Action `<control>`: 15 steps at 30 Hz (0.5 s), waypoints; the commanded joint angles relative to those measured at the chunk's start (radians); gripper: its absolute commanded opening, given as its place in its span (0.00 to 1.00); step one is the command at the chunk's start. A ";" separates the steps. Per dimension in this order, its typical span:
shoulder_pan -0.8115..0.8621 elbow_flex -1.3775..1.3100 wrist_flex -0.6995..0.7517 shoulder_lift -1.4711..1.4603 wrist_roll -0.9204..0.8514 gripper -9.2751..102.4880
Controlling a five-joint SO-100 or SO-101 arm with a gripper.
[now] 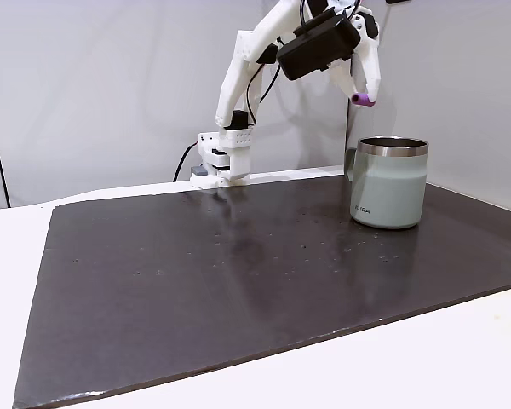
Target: Grasp a pengrip and put it in the cup.
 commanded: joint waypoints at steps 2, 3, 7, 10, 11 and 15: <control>-0.037 -0.164 0.003 -0.058 0.069 0.08; -0.046 -0.179 0.003 -0.078 0.077 0.08; -0.083 -0.232 0.003 -0.138 0.112 0.08; -0.115 -0.245 0.003 -0.173 0.121 0.08; -0.127 -0.247 0.003 -0.184 0.121 0.08; -0.149 -0.224 0.009 -0.198 0.127 0.08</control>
